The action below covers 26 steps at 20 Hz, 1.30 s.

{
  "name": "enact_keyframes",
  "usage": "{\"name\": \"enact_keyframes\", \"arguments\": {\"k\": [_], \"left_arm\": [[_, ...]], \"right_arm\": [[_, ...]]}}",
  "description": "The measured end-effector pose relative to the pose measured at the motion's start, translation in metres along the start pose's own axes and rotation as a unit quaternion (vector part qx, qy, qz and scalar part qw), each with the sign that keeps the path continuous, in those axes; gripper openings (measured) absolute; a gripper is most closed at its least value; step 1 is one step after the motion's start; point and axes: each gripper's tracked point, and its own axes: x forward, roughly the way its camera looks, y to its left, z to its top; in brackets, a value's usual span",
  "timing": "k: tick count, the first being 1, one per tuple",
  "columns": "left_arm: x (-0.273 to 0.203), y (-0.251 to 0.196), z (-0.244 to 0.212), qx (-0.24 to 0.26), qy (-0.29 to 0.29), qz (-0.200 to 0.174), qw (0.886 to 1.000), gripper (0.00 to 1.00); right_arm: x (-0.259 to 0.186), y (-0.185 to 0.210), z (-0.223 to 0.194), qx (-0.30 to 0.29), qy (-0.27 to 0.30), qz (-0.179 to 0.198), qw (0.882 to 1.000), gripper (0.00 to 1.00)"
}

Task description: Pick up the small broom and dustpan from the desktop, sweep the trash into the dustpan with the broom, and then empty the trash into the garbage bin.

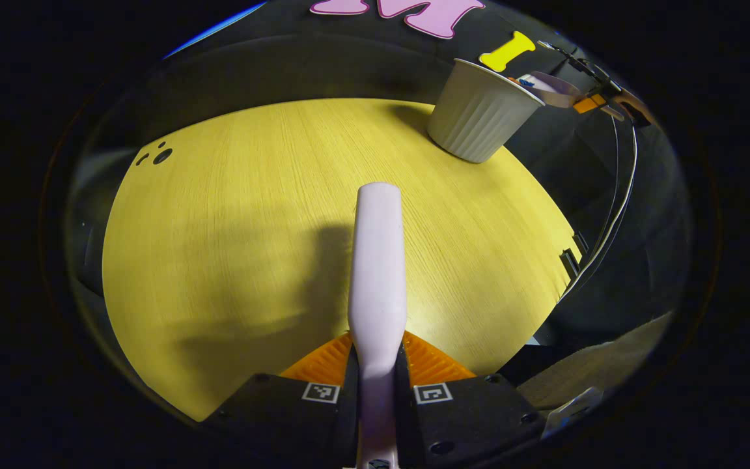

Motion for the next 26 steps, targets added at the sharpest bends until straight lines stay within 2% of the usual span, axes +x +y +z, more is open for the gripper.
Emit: {"name": "enact_keyframes", "arguments": {"k": [5, 8, 10, 12, 14, 16, 17, 20, 26], "left_arm": [[0.001, -0.004, 0.000, 0.000, 0.003, -0.006, 1.000, 0.27], [0.001, -0.007, 0.000, 0.008, 0.004, -0.005, 1.000, 0.27], [0.000, -0.007, 0.000, 0.007, 0.001, -0.001, 1.000, 0.27], [-0.001, -0.008, 0.000, 0.004, -0.001, 0.004, 1.000, 0.27], [-0.004, -0.006, 0.002, 0.002, -0.006, 0.016, 1.000, 0.27], [-0.007, -0.008, 0.005, -0.017, -0.014, 0.021, 1.000, 0.27], [-0.007, -0.008, 0.006, -0.021, -0.017, 0.026, 0.999, 0.27], [-0.008, -0.010, 0.010, -0.012, -0.018, 0.039, 0.999, 0.27], [0.006, -0.008, 0.018, -0.006, -0.016, 0.073, 0.997, 0.27]], "right_arm": [[0.000, -0.002, 0.005, -0.016, 0.015, 0.003, 1.000, 0.36], [0.001, -0.001, 0.005, -0.015, 0.010, 0.005, 1.000, 0.36], [0.003, -0.002, 0.009, -0.011, -0.013, -0.002, 1.000, 0.36], [0.005, 0.011, 0.011, 0.020, -0.036, 0.022, 0.999, 0.36], [-0.001, 0.027, 0.009, 0.061, -0.070, 0.063, 0.994, 0.36], [-0.015, 0.051, 0.002, 0.082, -0.106, 0.101, 0.986, 0.36], [-0.028, 0.075, -0.014, 0.078, -0.120, 0.129, 0.981, 0.36], [-0.046, 0.142, -0.049, 0.072, -0.126, 0.185, 0.972, 0.36], [-0.012, 0.290, -0.097, 0.078, -0.093, 0.264, 0.957, 0.36]]}}
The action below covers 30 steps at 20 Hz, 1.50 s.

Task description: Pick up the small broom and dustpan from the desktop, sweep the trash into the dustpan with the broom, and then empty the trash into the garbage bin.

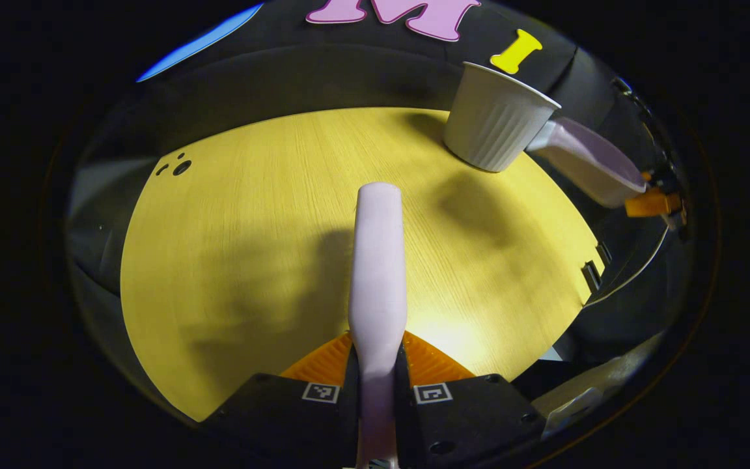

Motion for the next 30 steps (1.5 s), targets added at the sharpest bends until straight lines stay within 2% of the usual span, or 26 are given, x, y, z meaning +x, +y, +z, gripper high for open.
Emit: {"name": "enact_keyframes", "arguments": {"k": [2, 6, 7, 13, 15, 16, 19, 23, 27, 28, 29, 30], "left_arm": [[-0.001, -0.001, -0.001, 0.005, 0.002, 0.008, 1.000, 0.27], [0.008, -0.001, -0.005, 0.016, 0.009, 0.022, 1.000, 0.27], [0.013, -0.002, -0.008, 0.017, 0.013, 0.026, 0.999, 0.27], [0.039, 0.014, -0.016, 0.031, 0.037, 0.047, 0.998, 0.28], [0.046, 0.020, -0.019, 0.034, 0.045, 0.056, 0.997, 0.29], [0.045, 0.020, -0.019, 0.034, 0.045, 0.057, 0.997, 0.29], [0.042, 0.022, -0.018, 0.042, 0.041, 0.064, 0.996, 0.34], [0.025, 0.025, -0.016, 0.052, 0.027, 0.084, 0.995, 0.34], [-0.007, 0.017, -0.004, 0.048, -0.011, 0.109, 0.993, 0.36], [-0.027, 0.008, 0.007, 0.037, -0.039, 0.119, 0.991, 0.36], [-0.036, 0.003, 0.014, 0.030, -0.055, 0.122, 0.991, 0.34], [-0.045, -0.003, 0.023, 0.021, -0.074, 0.125, 0.989, 0.36]], "right_arm": [[0.021, 0.019, -0.011, 0.010, 0.005, 0.024, 1.000, 0.38], [0.061, 0.038, -0.036, 0.004, 0.031, 0.025, 0.999, 0.34], [0.072, 0.039, -0.040, 0.010, 0.036, 0.025, 0.999, 0.36], [0.115, 0.044, -0.051, 0.027, 0.047, 0.015, 0.998, 0.36], [0.125, 0.053, -0.052, 0.050, 0.043, 0.029, 0.997, 0.39], [0.128, 0.055, -0.054, 0.055, 0.046, 0.031, 0.997, 0.34], [0.127, 0.057, -0.058, 0.049, 0.052, 0.033, 0.997, 0.38], [0.123, 0.058, -0.062, 0.040, 0.051, 0.048, 0.997, 0.42], [0.077, 0.053, -0.040, 0.072, -0.016, 0.071, 0.995, 0.42], [0.050, 0.047, -0.027, 0.074, -0.049, 0.076, 0.993, 0.41], [0.039, 0.043, -0.020, 0.072, -0.070, 0.075, 0.992, 0.41], [0.030, 0.038, -0.012, 0.066, -0.091, 0.074, 0.991, 0.41]]}}
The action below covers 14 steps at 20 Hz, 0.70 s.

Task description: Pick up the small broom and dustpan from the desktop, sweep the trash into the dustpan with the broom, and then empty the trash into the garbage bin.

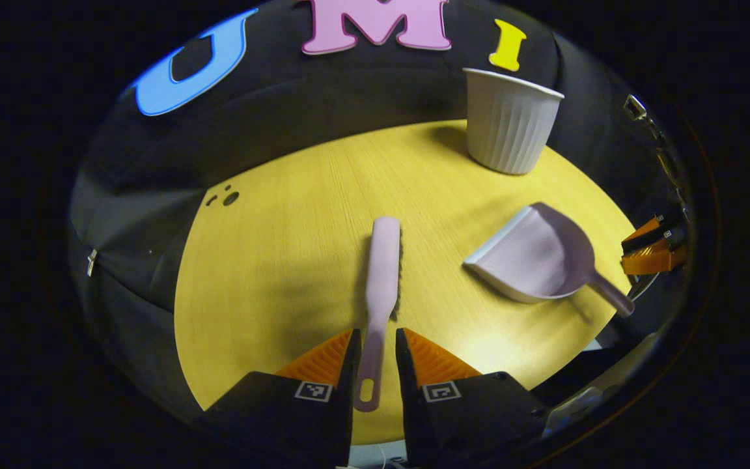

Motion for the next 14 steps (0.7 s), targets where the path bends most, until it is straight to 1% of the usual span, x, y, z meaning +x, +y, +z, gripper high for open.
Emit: {"name": "enact_keyframes", "arguments": {"k": [1, 2, 3, 4, 6, 7, 9, 10, 11, 12, 14], "left_arm": [[-0.010, -0.003, 0.013, -0.011, -0.020, 0.005, 1.000, 0.34], [-0.021, -0.006, 0.027, -0.021, -0.044, 0.008, 0.999, 0.34], [-0.032, -0.013, 0.046, -0.033, -0.076, 0.009, 0.997, 0.36], [-0.047, -0.019, 0.064, -0.044, -0.110, 0.008, 0.993, 0.36], [-0.070, -0.029, 0.092, -0.059, -0.156, 0.013, 0.986, 0.36], [-0.084, -0.035, 0.105, -0.063, -0.180, 0.016, 0.981, 0.35], [-0.102, -0.045, 0.120, -0.064, -0.211, 0.020, 0.975, 0.38], [-0.107, -0.051, 0.125, -0.066, -0.221, 0.020, 0.973, 0.36], [-0.110, -0.057, 0.126, -0.068, -0.227, 0.021, 0.971, 0.36], [-0.112, -0.064, 0.124, -0.071, -0.227, 0.021, 0.971, 0.38], [-0.115, -0.076, 0.120, -0.077, -0.223, 0.023, 0.971, 0.38]], "right_arm": [[-0.009, -0.001, 0.011, -0.009, -0.020, 0.001, 1.000, 0.42], [-0.023, -0.001, 0.022, -0.022, -0.047, 0.004, 0.999, 0.42], [-0.033, -0.001, 0.032, -0.032, -0.068, 0.006, 0.997, 0.42], [-0.047, 0.001, 0.049, -0.047, -0.102, 0.010, 0.994, 0.42], [-0.057, 0.004, 0.064, -0.065, -0.140, 0.019, 0.988, 0.41], [-0.065, 0.006, 0.073, -0.082, -0.165, 0.026, 0.983, 0.41], [-0.072, 0.006, 0.082, -0.097, -0.191, 0.036, 0.976, 0.41], [-0.077, 0.007, 0.088, -0.097, -0.205, 0.044, 0.973, 0.41], [-0.086, 0.007, 0.093, -0.099, -0.219, 0.049, 0.969, 0.41], [-0.090, 0.003, 0.096, -0.103, -0.228, 0.051, 0.967, 0.41], [-0.097, -0.003, 0.095, -0.106, -0.234, 0.060, 0.965, 0.41]]}}
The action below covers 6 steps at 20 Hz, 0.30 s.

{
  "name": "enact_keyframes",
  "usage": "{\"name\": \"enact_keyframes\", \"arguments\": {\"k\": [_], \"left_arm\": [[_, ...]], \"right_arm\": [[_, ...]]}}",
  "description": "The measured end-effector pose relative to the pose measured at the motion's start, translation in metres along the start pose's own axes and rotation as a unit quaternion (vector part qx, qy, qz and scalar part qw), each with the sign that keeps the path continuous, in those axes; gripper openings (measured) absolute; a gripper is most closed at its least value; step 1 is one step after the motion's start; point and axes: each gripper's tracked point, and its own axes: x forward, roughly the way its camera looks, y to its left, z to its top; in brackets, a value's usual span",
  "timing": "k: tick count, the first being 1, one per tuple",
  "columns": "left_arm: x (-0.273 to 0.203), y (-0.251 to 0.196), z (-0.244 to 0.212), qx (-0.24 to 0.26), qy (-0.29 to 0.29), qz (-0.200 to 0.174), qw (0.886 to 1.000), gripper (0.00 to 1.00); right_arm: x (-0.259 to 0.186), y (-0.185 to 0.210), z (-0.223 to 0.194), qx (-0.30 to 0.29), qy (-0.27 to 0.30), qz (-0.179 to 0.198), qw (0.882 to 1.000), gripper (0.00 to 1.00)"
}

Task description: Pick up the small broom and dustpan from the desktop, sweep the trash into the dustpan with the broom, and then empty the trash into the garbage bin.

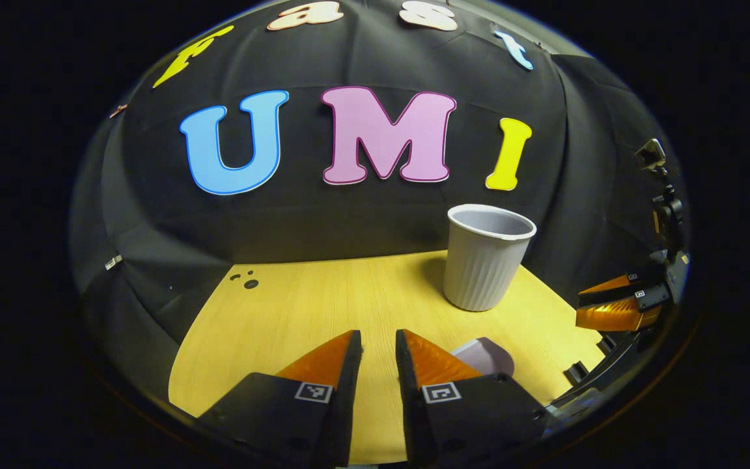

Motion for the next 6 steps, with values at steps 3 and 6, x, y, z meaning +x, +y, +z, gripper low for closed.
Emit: {"name": "enact_keyframes", "arguments": {"k": [3, 6], "left_arm": [[-0.0019, -0.0061, -0.0047, -0.004, 0.006, 0.006, 1.000, 0.38], [-0.0045, -0.0094, -0.0061, 0.003, 0.013, 0.003, 1.000, 0.35]], "right_arm": [[-0.0015, -0.0063, 0.0002, -0.008, 0.002, 0.001, 1.000, 0.41], [-0.0046, -0.0048, 0.0051, -0.010, -0.002, 0.002, 1.000, 0.41]]}}
